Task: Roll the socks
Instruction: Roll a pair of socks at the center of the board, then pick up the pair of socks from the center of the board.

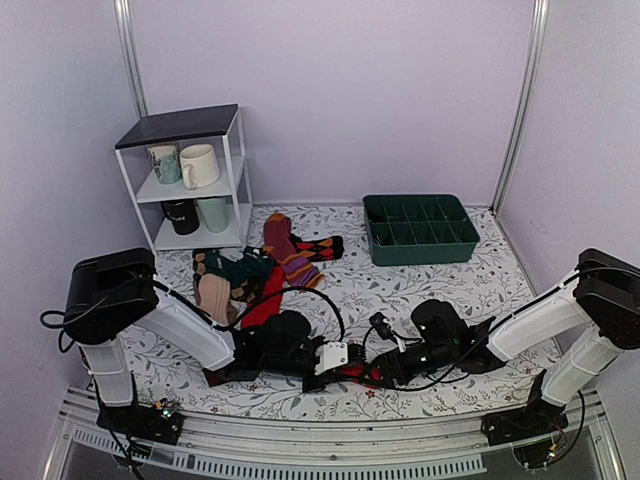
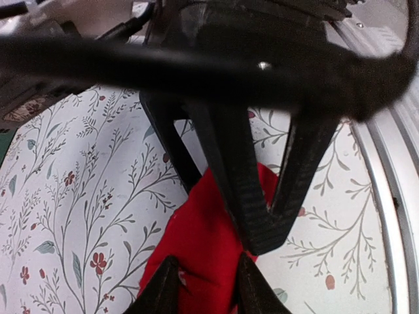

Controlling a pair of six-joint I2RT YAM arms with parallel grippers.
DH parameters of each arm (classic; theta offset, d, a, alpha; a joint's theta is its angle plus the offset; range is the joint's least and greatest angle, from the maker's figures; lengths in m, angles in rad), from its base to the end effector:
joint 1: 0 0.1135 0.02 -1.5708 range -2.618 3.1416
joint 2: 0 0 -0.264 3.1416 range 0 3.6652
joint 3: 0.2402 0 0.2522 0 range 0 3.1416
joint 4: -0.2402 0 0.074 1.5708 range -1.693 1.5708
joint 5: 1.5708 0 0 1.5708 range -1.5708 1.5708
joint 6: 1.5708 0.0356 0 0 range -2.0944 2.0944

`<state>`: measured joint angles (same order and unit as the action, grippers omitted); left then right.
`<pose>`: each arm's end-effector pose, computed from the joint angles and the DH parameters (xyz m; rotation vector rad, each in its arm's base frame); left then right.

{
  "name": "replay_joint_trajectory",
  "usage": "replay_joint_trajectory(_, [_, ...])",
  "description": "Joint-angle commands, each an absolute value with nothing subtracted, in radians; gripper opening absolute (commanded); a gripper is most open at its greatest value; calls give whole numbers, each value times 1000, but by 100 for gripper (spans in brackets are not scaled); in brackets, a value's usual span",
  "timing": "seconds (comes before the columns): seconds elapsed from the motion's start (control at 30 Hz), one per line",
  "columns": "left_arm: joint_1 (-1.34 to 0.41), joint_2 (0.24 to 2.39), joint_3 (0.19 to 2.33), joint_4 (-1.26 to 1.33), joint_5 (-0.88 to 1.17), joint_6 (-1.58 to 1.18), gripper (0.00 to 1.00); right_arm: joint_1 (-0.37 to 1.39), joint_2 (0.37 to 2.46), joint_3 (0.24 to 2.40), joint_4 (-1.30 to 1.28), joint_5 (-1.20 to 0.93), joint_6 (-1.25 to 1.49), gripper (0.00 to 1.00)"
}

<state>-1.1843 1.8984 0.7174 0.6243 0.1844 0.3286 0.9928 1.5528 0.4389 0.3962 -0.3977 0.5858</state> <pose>0.1244 -0.3230 0.1021 1.5888 1.5193 -0.6907 0.1292 0.2233 0.1138 -0.7448 2.4527 1.1858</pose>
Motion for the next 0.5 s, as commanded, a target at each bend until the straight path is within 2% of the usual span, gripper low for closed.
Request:
replay_joint_trajectory(0.0, [-1182, 1957, 693, 453, 192, 317, 29, 998, 1644, 419, 332, -436, 603, 57])
replay_joint_trajectory(0.17, [-1181, 1957, 693, 454, 192, 316, 29, 999, 1691, 447, 333, -434, 589, 45])
replay_joint_trajectory(0.33, [-1183, 1957, 690, 463, 181, 313, 29, 997, 1716, 446, 339, -429, 591, 8])
replay_joint_trajectory(0.43, [-1183, 1892, 652, 517, 128, 304, 30, 995, 1712, 437, 340, -407, 602, 0])
replay_joint_trajectory(0.47, [-1181, 1847, 634, 537, 97, 307, 33, 989, 1705, 434, 340, -404, 608, 0])
